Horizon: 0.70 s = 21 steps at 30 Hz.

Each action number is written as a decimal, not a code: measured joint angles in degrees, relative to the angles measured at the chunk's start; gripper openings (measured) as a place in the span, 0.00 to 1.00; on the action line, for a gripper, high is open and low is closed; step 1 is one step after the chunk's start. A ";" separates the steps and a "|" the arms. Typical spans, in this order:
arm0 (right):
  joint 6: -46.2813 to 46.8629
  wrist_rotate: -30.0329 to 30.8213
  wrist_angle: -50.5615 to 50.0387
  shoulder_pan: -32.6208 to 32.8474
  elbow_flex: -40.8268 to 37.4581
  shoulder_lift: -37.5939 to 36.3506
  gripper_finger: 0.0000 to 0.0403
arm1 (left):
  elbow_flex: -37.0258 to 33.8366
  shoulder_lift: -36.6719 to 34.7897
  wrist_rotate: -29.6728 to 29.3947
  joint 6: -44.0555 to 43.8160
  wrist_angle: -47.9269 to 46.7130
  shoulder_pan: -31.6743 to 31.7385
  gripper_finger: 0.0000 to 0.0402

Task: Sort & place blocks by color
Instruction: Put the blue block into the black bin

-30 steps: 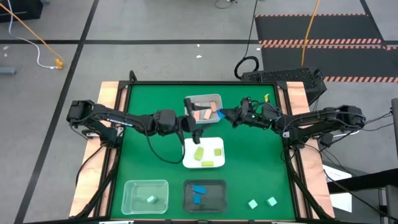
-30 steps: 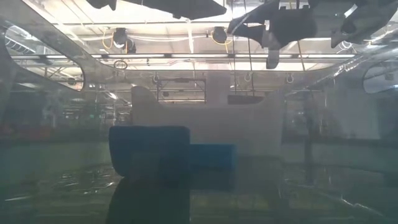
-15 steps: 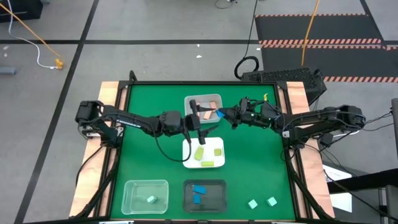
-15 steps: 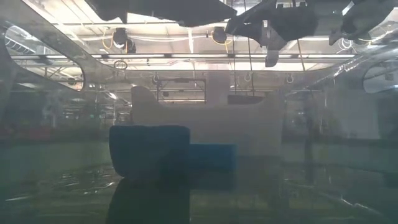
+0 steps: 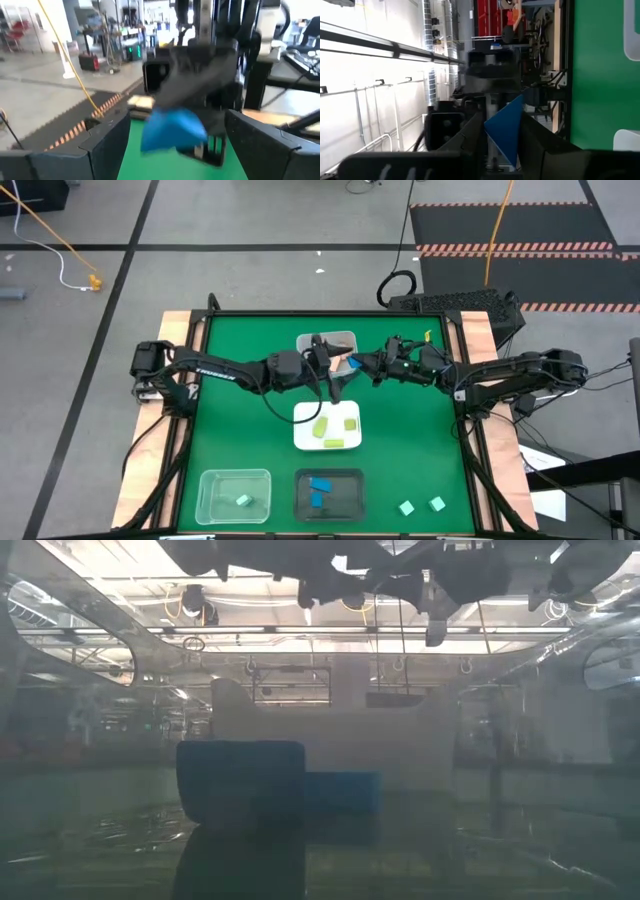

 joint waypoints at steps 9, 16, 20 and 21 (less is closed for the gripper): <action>-2.21 -0.12 1.93 0.00 -0.01 0.00 0.16 | -0.02 0.06 0.11 -7.59 -0.56 1.08 0.81; -2.99 -0.12 1.91 0.00 -0.01 0.00 0.16 | -0.02 0.06 0.09 -9.33 -0.25 1.07 0.81; -3.00 -0.12 1.90 0.00 -0.01 0.00 0.16 | -0.05 0.06 0.13 -10.74 0.58 1.07 0.76; -3.00 -0.14 1.87 0.00 -0.01 0.00 0.16 | -0.07 0.06 0.13 -10.90 0.99 1.07 0.73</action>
